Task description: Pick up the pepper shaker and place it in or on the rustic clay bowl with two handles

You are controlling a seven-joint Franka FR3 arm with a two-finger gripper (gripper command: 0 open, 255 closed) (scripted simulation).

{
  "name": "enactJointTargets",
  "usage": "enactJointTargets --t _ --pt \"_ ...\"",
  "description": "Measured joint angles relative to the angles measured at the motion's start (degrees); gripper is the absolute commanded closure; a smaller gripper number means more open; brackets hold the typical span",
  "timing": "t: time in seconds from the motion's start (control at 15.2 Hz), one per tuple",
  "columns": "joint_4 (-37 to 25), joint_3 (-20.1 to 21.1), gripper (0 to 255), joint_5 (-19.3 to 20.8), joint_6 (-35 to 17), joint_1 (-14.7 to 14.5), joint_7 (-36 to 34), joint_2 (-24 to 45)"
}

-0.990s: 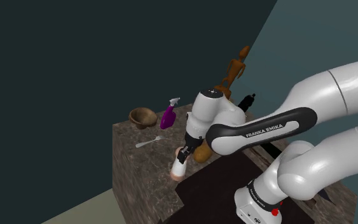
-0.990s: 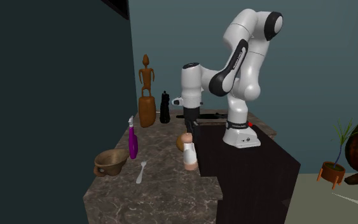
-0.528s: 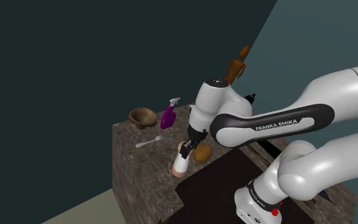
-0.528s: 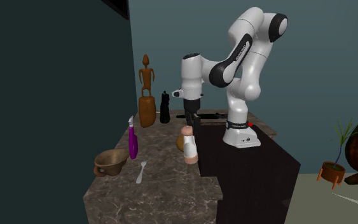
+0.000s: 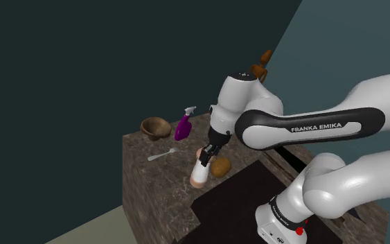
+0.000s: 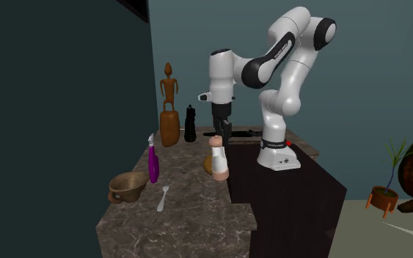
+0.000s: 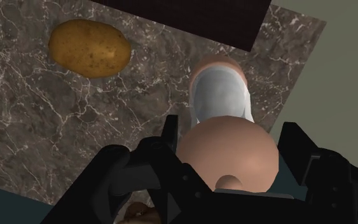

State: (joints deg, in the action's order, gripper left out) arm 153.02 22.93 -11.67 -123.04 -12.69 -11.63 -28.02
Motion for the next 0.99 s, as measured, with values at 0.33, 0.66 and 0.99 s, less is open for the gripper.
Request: enactJointTargets --t 0.33,0.66,0.99 --pt "-2.41 -0.81 255 0.15 4.72 -0.17 0.11 -2.33" --pt "-4.92 -1.56 255 0.42 8.87 -0.18 0.2 -3.99" --pt "-13.46 -2.38 255 4.01 8.96 3.27 1.32 4.64"
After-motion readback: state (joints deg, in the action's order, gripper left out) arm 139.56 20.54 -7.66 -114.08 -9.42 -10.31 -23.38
